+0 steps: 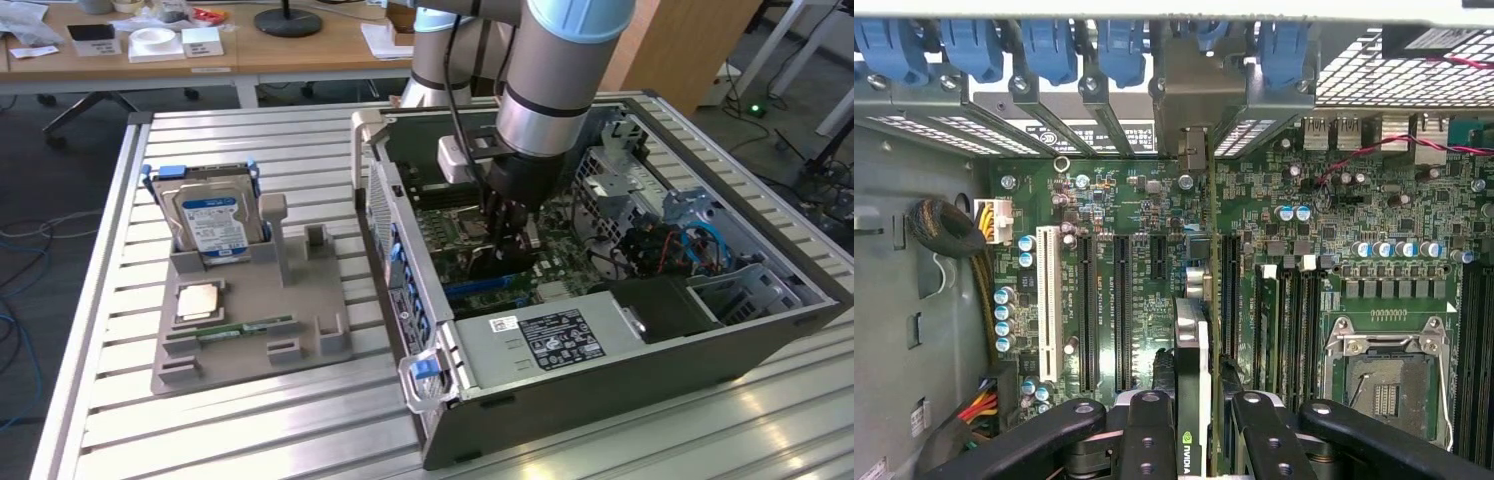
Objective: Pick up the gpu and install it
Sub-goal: 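Insert the gpu into the slot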
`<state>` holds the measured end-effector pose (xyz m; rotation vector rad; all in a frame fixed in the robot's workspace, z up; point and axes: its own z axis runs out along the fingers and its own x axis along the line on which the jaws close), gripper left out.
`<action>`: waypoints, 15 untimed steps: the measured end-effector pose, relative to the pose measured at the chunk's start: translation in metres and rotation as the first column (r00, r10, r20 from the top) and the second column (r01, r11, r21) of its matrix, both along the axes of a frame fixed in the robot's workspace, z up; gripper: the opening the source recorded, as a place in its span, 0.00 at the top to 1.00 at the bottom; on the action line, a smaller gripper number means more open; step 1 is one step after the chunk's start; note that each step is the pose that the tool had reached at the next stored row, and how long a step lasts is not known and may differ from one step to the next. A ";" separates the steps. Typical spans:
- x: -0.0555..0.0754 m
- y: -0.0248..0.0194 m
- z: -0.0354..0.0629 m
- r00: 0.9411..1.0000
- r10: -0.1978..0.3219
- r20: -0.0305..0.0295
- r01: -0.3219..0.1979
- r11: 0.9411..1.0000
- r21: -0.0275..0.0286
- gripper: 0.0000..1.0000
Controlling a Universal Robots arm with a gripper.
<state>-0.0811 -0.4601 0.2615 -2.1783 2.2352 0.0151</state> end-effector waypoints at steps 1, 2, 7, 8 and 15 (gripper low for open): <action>0.000 0.0000 0.0000 1.000 0.000 0.000 0.000 1.000 0.000 0.73; 0.000 0.0002 -0.0001 1.000 0.000 0.001 0.000 1.000 0.000 0.73; -0.001 0.0003 -0.0001 1.000 0.001 0.002 -0.001 1.000 0.000 0.73; -0.001 0.0003 -0.0001 1.000 0.001 0.002 -0.001 1.000 0.000 0.73; -0.001 0.0003 -0.0001 1.000 0.001 0.006 -0.001 1.000 0.000 0.73</action>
